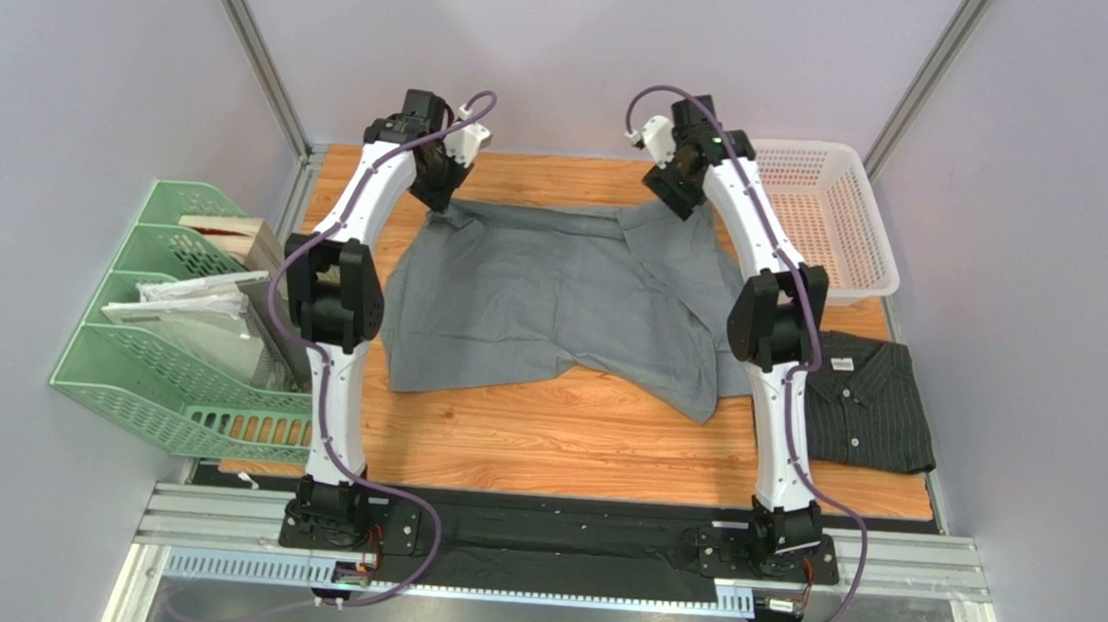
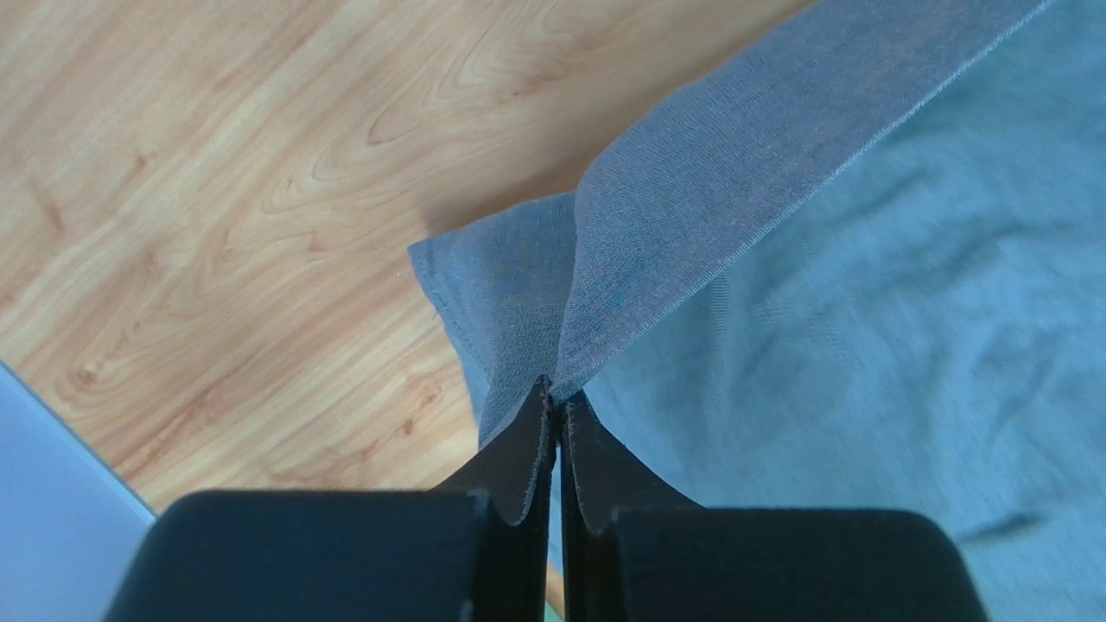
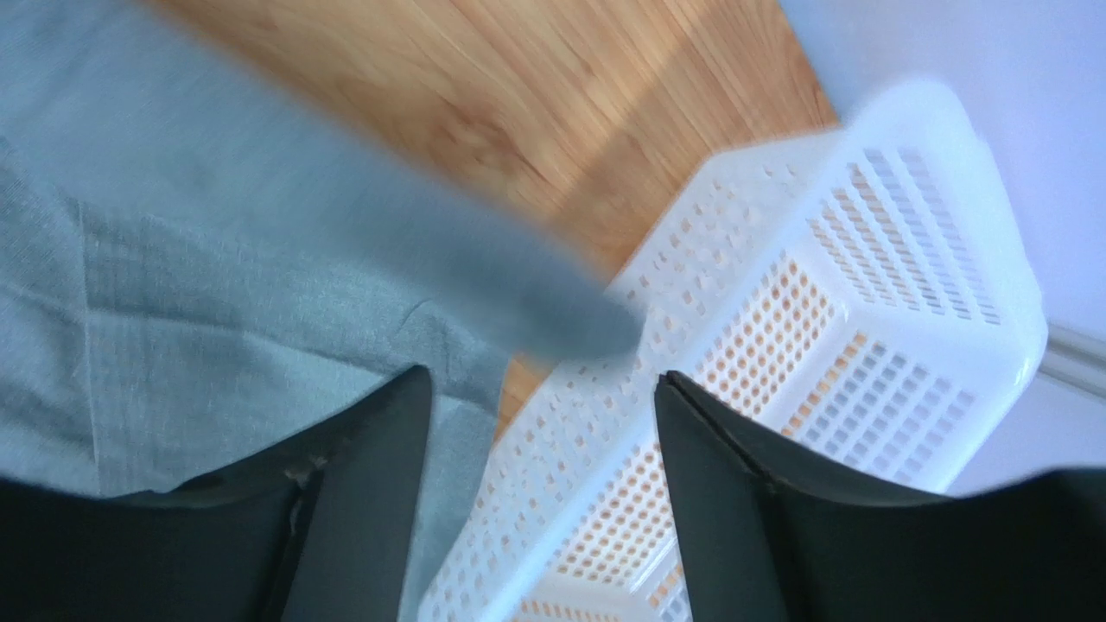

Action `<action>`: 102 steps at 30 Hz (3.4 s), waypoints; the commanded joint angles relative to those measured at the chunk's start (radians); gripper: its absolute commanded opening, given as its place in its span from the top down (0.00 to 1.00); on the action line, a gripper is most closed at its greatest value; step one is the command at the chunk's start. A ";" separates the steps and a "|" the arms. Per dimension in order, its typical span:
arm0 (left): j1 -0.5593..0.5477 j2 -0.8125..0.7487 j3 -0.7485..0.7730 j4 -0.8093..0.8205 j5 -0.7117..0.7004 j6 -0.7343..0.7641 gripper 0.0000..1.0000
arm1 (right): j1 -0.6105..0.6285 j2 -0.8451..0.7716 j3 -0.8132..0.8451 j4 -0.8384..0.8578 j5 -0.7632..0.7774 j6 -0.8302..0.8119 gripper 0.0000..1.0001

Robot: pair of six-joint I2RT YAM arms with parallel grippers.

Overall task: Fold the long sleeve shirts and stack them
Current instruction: Flatten the shirt out

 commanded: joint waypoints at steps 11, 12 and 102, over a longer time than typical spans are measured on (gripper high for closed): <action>0.029 -0.018 -0.017 0.014 0.135 0.038 0.52 | -0.063 -0.363 -0.290 -0.284 -0.405 0.175 0.18; 0.002 -0.044 -0.036 -0.001 0.149 0.069 0.52 | -0.076 -0.377 -0.331 -0.324 -0.448 0.169 0.20; 0.032 0.031 -0.094 0.585 -0.240 -0.112 0.47 | -0.047 -0.155 -0.105 1.459 0.011 0.473 1.00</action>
